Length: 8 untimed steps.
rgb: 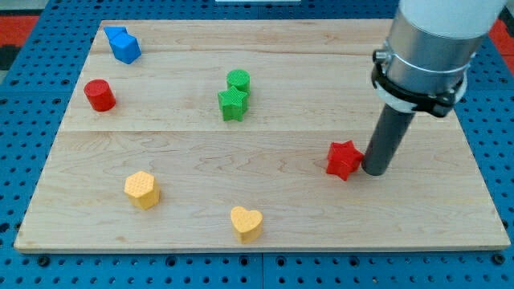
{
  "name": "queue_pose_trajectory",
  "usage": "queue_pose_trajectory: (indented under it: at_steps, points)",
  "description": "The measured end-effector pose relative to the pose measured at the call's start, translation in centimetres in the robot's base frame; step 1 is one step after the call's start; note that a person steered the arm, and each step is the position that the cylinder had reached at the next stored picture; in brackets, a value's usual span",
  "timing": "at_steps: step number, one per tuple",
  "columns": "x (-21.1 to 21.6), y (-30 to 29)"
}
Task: Place the red star below the red circle
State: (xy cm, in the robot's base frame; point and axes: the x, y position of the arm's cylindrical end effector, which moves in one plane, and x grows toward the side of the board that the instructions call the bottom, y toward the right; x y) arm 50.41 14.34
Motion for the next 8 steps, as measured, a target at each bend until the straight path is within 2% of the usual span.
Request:
queue_pose_trajectory:
  at_steps: [1,2,5,6,8]
  points:
    - [-1.7,-2.1]
    - [-2.3,-8.2]
    - [0.3,-34.3]
    - [0.1,-34.9]
    - [3.5,-35.8]
